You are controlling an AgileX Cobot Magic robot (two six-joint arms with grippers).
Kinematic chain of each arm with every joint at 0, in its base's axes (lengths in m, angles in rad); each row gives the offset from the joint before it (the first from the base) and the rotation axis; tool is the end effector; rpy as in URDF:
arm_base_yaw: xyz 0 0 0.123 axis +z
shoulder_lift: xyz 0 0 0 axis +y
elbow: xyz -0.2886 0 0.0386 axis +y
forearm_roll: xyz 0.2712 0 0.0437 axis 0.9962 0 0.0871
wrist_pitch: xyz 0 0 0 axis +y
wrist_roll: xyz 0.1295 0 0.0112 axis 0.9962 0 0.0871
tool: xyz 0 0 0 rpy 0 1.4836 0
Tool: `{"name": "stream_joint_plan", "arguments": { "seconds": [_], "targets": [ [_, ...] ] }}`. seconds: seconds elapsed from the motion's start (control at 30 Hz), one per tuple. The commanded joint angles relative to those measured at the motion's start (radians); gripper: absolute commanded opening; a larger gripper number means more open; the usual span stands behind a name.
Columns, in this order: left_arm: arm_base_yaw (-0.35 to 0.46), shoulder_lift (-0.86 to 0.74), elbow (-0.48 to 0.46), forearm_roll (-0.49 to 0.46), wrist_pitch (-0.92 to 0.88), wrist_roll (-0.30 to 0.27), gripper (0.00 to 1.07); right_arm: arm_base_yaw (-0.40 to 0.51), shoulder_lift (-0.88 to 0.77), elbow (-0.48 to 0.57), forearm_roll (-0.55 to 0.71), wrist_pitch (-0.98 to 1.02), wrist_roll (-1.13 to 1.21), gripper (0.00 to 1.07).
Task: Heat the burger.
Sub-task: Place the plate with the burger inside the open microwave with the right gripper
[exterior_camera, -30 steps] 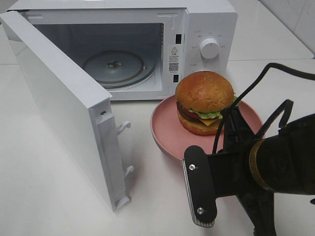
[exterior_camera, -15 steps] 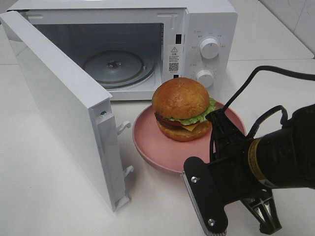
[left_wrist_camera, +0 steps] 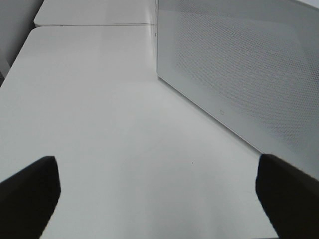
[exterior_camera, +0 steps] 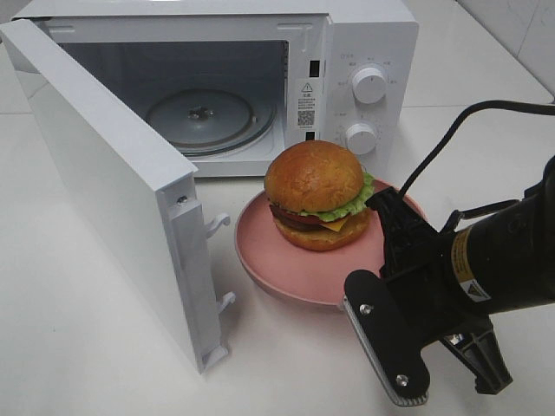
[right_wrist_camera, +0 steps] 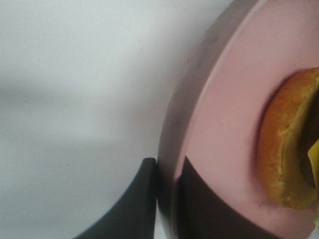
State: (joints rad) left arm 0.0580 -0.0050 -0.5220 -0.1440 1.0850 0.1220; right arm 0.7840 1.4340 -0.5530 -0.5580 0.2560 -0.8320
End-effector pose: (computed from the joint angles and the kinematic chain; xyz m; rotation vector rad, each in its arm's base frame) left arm 0.0396 -0.0142 0.2762 0.0761 2.0323 -0.0589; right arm 0.2059 0.1806 0.1235 -2.2856 1.2799 -0.3875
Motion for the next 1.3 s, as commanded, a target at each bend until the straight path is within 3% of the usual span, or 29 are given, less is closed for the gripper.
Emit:
{"name": "stream_joint_plan", "arguments": {
  "seconds": [0.03,0.77,1.3],
  "targets": [
    [0.004,-0.015,0.004,-0.001,-0.012,0.000,1.00,-0.034,-0.011,-0.006,0.089,-0.044,-0.161,0.05],
    [0.004,-0.015,0.004,-0.001,-0.012,0.000,1.00,-0.056,-0.011,-0.034,0.481,-0.089,-0.624,0.05],
    [0.004,-0.015,0.004,-0.001,-0.012,0.000,1.00,-0.126,-0.011,-0.139,0.535,-0.040,-0.730,0.05]
  ]
}}
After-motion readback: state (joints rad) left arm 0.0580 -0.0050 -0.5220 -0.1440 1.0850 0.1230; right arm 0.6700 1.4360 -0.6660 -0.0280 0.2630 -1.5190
